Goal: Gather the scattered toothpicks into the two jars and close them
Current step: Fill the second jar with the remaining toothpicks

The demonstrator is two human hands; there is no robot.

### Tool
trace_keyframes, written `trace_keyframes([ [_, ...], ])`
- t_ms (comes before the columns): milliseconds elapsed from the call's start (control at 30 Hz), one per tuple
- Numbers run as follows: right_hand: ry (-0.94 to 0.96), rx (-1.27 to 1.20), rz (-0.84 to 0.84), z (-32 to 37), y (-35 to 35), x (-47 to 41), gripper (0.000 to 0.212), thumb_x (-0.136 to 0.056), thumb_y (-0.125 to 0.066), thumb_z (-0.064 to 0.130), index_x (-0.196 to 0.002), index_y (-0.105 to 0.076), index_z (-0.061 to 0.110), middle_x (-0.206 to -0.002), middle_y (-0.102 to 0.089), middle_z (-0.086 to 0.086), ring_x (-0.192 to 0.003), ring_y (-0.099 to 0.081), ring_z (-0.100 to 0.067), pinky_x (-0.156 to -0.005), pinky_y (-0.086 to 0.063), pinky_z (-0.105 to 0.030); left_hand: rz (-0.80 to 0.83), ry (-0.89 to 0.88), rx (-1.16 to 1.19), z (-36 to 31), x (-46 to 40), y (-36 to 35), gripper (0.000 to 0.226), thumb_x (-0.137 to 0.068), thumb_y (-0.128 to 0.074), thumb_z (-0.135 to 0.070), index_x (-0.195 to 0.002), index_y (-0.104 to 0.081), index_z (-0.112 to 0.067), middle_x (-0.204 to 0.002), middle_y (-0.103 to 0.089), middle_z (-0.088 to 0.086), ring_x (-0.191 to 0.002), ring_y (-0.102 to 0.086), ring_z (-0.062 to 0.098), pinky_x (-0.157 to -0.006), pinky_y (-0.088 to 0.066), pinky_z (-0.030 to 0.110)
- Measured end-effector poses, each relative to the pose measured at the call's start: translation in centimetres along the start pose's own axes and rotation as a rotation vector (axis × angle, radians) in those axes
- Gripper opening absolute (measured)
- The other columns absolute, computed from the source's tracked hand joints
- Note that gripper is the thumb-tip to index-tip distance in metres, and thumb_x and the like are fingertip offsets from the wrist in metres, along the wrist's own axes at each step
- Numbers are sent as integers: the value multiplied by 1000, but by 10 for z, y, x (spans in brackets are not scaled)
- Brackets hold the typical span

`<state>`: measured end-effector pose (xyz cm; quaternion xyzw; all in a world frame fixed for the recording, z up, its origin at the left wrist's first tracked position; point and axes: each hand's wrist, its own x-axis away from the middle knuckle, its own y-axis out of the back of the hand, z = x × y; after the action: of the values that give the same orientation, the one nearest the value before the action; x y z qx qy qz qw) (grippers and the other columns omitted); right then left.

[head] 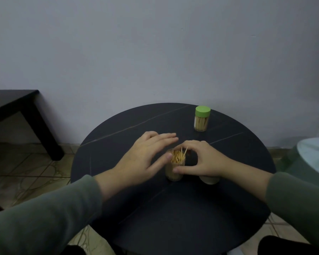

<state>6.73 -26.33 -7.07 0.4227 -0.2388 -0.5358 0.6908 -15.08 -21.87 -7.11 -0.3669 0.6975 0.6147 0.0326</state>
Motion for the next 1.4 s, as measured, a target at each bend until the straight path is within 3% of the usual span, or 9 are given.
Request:
trace_keyframes([
  [133,-17,-28,-25,-1,1,-2,68,-66,-62,68,-121,-58,29,-110,-62,13,-102,-57,-4,-98,-43,-42,126,-130,-248,-13,-3,-2,57,-100,-31,-50,-150,-32,-22,-157,-27,-9,-133,-35,18,-100,-40,38],
  [233,-36,-26,-32,-2,3,-6,51,-67,-68,56,-109,-60,28,-98,-61,12,-92,-56,-4,-93,-45,-42,166,-134,-324,-19,-7,-4,61,-99,-26,-54,-147,-38,-19,-153,-37,-6,-133,-38,23,-93,-41,40],
  [333,-20,-20,-32,-2,3,-7,47,-65,-64,64,-102,-61,35,-93,-60,18,-90,-56,-1,-92,-44,-40,93,-172,-365,-19,-10,1,49,-99,-28,-50,-123,-63,-26,-127,-63,-12,-118,-52,19,-83,-39,38],
  [467,11,-17,-62,-5,2,-8,54,-63,-59,77,-105,-60,43,-90,-60,20,-86,-56,-3,-86,-46,-40,-51,-94,-273,-16,-11,8,39,-100,-32,-44,-106,-69,-31,-101,-70,-16,-108,-56,13,-82,-35,38],
  [767,-2,-35,-46,-6,1,-10,45,-65,-61,70,-99,-59,42,-89,-58,21,-86,-54,1,-86,-41,-32,27,-25,-281,-10,-8,-4,43,-95,-41,-49,-128,-59,-29,-126,-61,-17,-115,-52,11,-86,-40,37],
  [933,3,-17,-46,-8,0,-10,68,-64,-59,74,-116,-62,30,-94,-60,19,-89,-56,-1,-88,-43,-32,28,71,-277,-11,-7,-8,55,-97,-32,-54,-141,-47,-26,-144,-47,-13,-132,-43,16,-95,-36,41],
  [1133,-21,-15,-10,-8,3,-10,49,-67,-61,61,-108,-57,36,-94,-55,20,-88,-52,-1,-88,-38,-27,126,13,-293,-16,-4,-10,61,-97,-19,-62,-137,-52,-30,-151,-38,-9,-141,-32,21,-101,-32,46],
  [1300,-65,-51,-52,-17,6,-12,35,-65,-64,58,-96,-55,45,-94,-58,17,-88,-54,-1,-87,-40,-31,-77,-101,-255,-22,-13,-13,34,-95,-49,-45,-121,-64,-29,-129,-59,-12,-112,-50,16,-85,-38,35],
  [1400,-119,-73,-76,-27,9,-14,48,-63,-67,56,-108,-60,42,-99,-59,20,-93,-56,-2,-92,-45,-35,-98,-227,-221,-31,-19,-21,20,-91,-60,-31,-106,-70,-24,-106,-65,-9,-90,-55,13,-69,-42,31],
])
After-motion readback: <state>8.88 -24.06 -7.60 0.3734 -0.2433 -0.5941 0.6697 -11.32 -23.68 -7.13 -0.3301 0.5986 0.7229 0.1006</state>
